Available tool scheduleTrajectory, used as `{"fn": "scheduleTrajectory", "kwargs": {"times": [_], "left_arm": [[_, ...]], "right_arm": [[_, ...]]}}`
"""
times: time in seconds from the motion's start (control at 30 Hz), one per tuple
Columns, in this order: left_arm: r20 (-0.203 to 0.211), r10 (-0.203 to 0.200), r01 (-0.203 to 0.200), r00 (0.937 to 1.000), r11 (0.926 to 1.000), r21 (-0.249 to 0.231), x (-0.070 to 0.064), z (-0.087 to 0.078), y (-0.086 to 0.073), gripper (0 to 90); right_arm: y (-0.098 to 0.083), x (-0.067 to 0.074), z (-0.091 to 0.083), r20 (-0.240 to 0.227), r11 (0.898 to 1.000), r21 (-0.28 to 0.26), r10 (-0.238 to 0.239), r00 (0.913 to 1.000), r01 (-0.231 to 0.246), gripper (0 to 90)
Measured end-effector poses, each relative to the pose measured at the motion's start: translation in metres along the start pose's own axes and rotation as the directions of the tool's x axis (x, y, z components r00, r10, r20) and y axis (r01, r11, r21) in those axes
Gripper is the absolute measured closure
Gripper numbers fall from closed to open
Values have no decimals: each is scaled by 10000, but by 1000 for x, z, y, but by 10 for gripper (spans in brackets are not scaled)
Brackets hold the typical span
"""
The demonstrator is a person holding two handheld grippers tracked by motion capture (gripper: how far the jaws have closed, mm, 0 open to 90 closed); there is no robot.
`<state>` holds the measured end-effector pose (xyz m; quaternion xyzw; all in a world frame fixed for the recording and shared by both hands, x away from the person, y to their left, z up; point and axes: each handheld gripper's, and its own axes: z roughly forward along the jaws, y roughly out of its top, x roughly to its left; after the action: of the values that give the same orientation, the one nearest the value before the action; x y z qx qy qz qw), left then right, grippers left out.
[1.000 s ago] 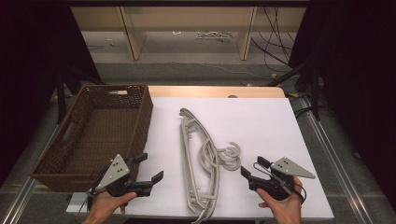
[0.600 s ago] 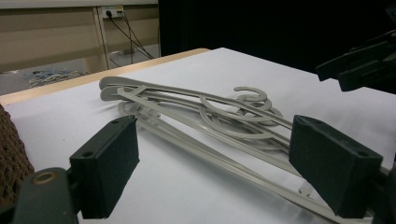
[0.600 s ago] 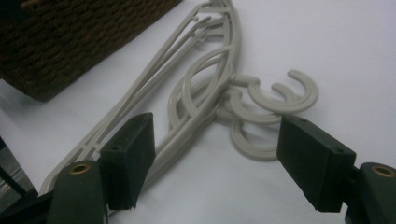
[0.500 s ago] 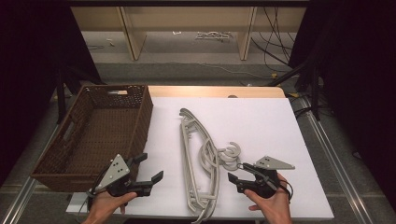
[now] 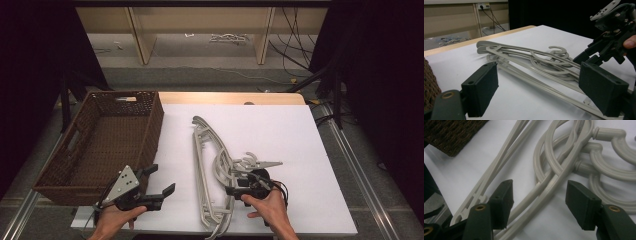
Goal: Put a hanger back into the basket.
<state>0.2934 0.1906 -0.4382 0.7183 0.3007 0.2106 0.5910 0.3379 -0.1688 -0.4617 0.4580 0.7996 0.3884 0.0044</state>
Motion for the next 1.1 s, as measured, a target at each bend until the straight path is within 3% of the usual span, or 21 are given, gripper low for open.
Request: {"fn": "scheduleTrajectory", "kwargs": {"times": [0.33, 0.43, 0.47, 0.63, 0.67, 0.83, 0.87, 0.97, 1.07, 1.1], "left_arm": [[-79, 8, -7, 10000, 9999, 110, 0, -1, 0, 158], [-49, 58, -58, 10000, 9999, 107, 0, -1, 0, 158], [-54, 42, -41, 10000, 9999, 120, -1, 0, 0, 157], [-61, 62, -61, 10000, 9999, 108, -1, -1, 0, 158], [-97, 86, -86, 9999, 10000, 45, 0, -1, 1, 158], [-74, 98, -98, 9999, 9999, 34, 0, -1, 1, 158], [-98, 120, -120, 9999, 9999, 31, 0, -1, 2, 158], [-101, -2, 3, 9999, 10000, 56, -1, -2, 1, 158], [-89, 119, -118, 9999, 9999, 64, 0, -1, 1, 158], [-48, 210, -209, 9998, 9997, 105, 0, -1, 1, 158]], "right_arm": [[4, -7, 14, -136, 9990, 433, 110, 9998, -104, 522], [5, -13, 17, -312, 9986, 425, 317, 9990, -304, 578], [6, -16, 20, -634, 9984, 263, 519, 9966, -503, 604], [7, -19, 20, -703, 9958, 256, 891, 9935, -875, 649], [6, -20, 19, -880, 9941, 187, 1080, 9902, -1067, 658], [7, -21, 17, -824, 9902, 4, 1390, 9869, -1395, 669], [8, -21, 14, -1126, 9852, -110, 1690, 9792, -1713, 671], [9, -24, 12, -1170, 9848, -156, 1703, 9784, -1733, 676], [9, -25, 11, -1222, 9816, -197, 1864, 9748, -1902, 681], [9, -25, 10, -1369, 9775, -292, 2031, 9695, -2089, 683]]}}
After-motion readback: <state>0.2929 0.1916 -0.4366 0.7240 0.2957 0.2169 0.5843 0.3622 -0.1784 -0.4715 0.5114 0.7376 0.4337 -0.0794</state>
